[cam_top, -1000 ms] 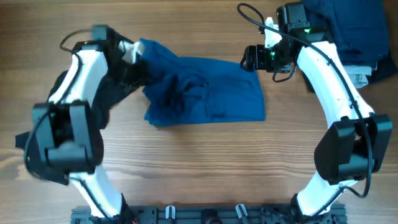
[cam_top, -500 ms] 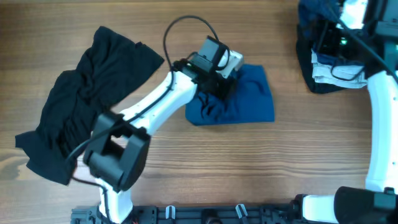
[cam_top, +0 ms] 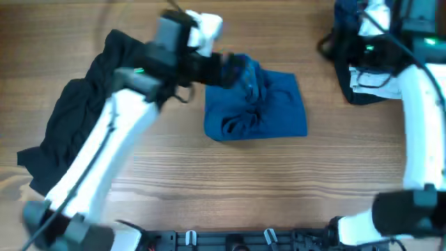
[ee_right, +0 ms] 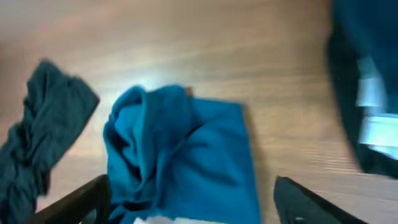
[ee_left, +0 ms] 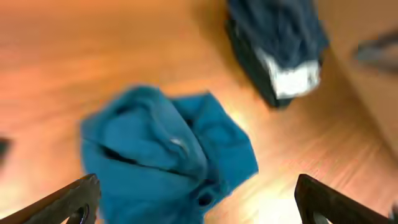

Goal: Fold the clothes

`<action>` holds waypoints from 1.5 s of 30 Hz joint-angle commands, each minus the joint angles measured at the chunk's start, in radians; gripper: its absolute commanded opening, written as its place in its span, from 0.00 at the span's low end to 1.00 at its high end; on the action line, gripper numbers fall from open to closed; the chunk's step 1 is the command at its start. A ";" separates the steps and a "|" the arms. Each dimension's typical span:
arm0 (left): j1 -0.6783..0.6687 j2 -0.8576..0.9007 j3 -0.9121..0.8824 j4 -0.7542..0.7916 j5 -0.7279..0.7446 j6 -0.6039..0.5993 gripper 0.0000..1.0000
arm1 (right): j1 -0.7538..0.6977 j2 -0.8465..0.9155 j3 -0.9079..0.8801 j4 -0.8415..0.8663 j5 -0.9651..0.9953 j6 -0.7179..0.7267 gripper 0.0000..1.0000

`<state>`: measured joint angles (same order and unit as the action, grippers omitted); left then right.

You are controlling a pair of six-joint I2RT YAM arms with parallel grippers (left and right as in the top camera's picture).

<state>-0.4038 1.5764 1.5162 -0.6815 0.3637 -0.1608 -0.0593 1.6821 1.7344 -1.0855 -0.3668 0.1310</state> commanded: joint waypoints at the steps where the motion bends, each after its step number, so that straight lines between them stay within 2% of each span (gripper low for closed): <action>1: 0.127 -0.048 0.010 -0.048 -0.010 -0.039 1.00 | 0.132 0.096 0.005 0.000 0.024 -0.005 0.82; 5: 0.172 -0.009 0.008 -0.110 -0.066 -0.039 1.00 | 0.260 0.182 0.005 0.027 0.072 0.000 0.80; 10: 0.172 0.045 0.008 -0.139 -0.144 -0.084 1.00 | 0.346 0.233 0.005 0.031 0.127 0.003 0.81; 16: 0.172 0.097 0.008 -0.151 -0.147 -0.087 1.00 | 0.357 0.243 0.004 0.029 0.160 0.007 0.81; 19: 0.172 0.104 0.008 -0.151 -0.200 -0.087 1.00 | 0.375 0.243 -0.035 0.060 0.235 0.030 0.80; 21: 0.177 0.104 0.008 -0.153 -0.247 -0.105 1.00 | 0.383 0.243 -0.087 0.095 0.240 0.037 0.75; 24: 0.243 0.104 0.008 -0.157 -0.294 -0.219 1.00 | 0.396 0.243 -0.157 0.165 0.240 0.033 0.65; 32: 0.348 0.105 0.006 -0.200 -0.295 -0.236 1.00 | 0.407 0.245 -0.176 0.253 0.240 0.025 0.60; 37: 0.348 0.106 0.006 -0.199 -0.295 -0.237 1.00 | 0.425 0.245 -0.245 0.309 0.237 0.025 0.45; 41: 0.348 0.106 0.006 -0.204 -0.295 -0.237 1.00 | 0.435 0.245 -0.253 0.352 0.236 0.027 0.39; 45: 0.348 0.106 0.006 -0.205 -0.295 -0.237 1.00 | 0.435 0.245 -0.251 0.364 0.235 0.029 0.04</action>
<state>-0.0631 1.6703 1.5249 -0.8837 0.0753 -0.3840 0.3706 1.9133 1.4853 -0.7227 -0.1436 0.1574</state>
